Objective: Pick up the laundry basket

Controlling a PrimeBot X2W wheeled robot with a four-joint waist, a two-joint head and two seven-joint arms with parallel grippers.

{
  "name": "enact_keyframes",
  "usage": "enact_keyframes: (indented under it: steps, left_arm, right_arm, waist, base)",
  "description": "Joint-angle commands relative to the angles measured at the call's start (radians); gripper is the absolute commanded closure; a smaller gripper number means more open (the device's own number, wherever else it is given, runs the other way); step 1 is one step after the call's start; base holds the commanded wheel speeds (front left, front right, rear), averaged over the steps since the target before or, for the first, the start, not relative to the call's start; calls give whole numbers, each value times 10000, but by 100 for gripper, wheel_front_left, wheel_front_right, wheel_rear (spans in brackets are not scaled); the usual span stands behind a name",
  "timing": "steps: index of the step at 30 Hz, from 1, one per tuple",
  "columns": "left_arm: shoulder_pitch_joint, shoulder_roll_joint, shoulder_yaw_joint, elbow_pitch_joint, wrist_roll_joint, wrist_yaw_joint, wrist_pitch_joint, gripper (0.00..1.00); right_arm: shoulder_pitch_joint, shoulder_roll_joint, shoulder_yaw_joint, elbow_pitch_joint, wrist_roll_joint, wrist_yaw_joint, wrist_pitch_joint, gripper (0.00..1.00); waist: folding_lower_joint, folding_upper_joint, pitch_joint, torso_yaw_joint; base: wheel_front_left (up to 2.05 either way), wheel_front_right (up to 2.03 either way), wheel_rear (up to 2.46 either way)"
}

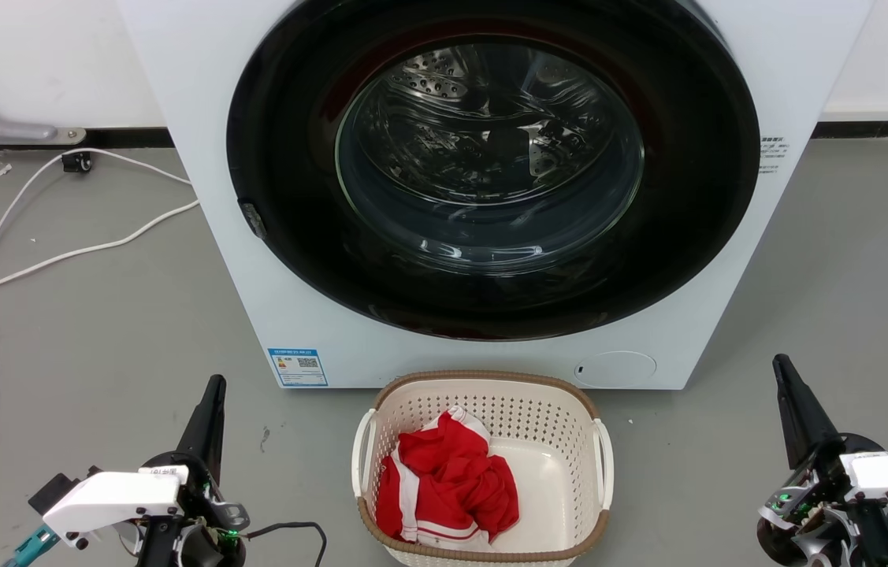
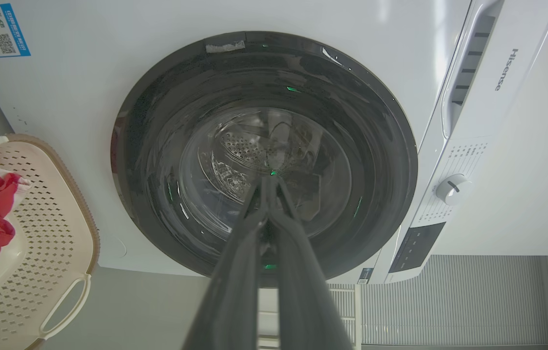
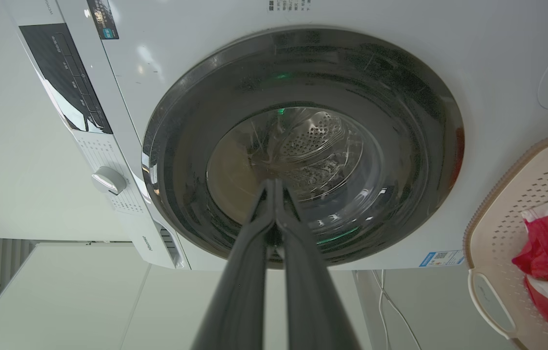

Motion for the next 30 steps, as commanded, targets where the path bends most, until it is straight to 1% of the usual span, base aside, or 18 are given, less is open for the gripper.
enact_keyframes:
  steps: [1,18,19,30]
  left_arm:
    - [-76,-15,48,3,39,-25,35,100]
    - [-77,-19,51,3,45,-25,41,100]
    - [12,-4,0,27,-2,0,-3,0]
    - [-81,-8,-563,-187,103,-2,-526,0]
  right_arm:
    - [-131,50,-11,11,-11,0,32,100]
    - [-132,53,-17,11,-19,0,38,100]
    - [15,6,-4,22,-1,0,-4,0]
    - [185,7,276,-351,-173,0,-517,0]
  waist:
    - [0,0,0,0]
    - [0,0,0,0]
    - [0,0,0,0]
    - [0,0,13,2]
  base:
    - [0,0,0]
    - [0,0,0]
    - [0,0,0]
    - [0,0,0]
